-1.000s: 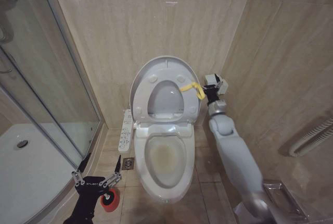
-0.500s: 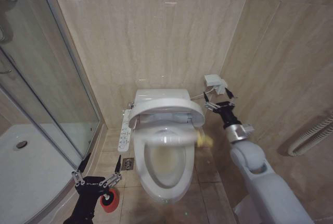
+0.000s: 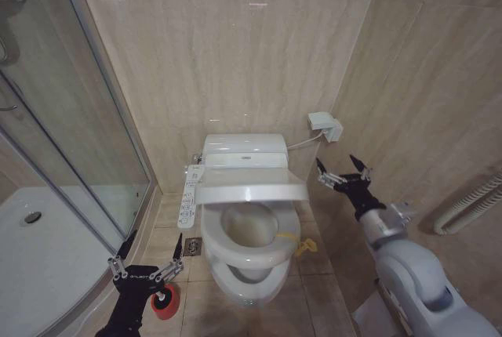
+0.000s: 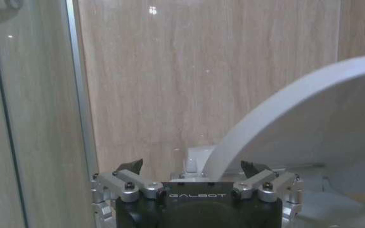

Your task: Open the toilet lid, clean the toilet bowl with a toilet brush, close the toilet lid, and flush.

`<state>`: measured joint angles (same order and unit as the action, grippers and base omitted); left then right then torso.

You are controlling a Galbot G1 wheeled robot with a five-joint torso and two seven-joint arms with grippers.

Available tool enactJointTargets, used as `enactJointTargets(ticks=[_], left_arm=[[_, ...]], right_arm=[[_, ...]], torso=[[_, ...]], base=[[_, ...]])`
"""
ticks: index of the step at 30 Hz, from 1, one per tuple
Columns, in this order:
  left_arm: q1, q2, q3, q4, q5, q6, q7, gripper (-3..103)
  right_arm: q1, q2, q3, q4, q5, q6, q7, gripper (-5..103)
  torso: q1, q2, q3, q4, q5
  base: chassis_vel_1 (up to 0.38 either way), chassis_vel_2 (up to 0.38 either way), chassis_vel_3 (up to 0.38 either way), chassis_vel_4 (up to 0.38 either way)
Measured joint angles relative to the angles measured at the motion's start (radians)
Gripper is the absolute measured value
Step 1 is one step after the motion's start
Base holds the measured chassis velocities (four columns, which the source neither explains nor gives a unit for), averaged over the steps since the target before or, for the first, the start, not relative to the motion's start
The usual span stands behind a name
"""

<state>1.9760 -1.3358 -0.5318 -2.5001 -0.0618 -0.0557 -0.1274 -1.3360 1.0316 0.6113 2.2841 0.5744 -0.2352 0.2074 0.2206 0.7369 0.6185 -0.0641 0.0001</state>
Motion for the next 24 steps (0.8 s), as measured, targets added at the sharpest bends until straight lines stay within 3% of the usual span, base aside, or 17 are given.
enactJointTargets(ticks=[4,9,14,20,24], left_arm=[[0.0,0.0,0.0,0.0,0.0,0.0,0.0,100],[0.0,0.0,0.0,0.0,0.0,0.0,0.0,100],[0.0,0.0,0.0,0.0,0.0,0.0,0.0,100],[0.0,0.0,0.0,0.0,0.0,0.0,0.0,100],[0.0,0.0,0.0,0.0,0.0,0.0,0.0,100]], right_arm=[[-0.114,0.023,0.041,0.108,0.08,-0.049,0.013,100],[-0.184,0.058,0.052,0.15,0.099,-0.065,0.017,100],[-0.308,0.11,0.042,0.175,-0.005,-0.073,-0.023,100],[-0.32,0.152,0.008,0.139,-0.118,0.006,-0.086,100],[-0.346,0.18,0.021,0.127,-0.177,0.053,-0.105,100]], torso=[[0.0,0.0,0.0,0.0001,-0.0003],[0.0,0.0,0.0,0.0003,-0.0001],[0.0,0.0,0.0,-0.0003,-0.0003],[0.0,0.0,0.0,0.0007,0.0],[0.0,0.0,0.0,0.0,-0.0001]], base=[[0.0,0.0,0.0,0.0],[0.0,0.0,0.0,0.0],[0.0,0.0,0.0,0.0],[0.0,0.0,0.0,0.0],[0.0,0.0,0.0,0.0]])
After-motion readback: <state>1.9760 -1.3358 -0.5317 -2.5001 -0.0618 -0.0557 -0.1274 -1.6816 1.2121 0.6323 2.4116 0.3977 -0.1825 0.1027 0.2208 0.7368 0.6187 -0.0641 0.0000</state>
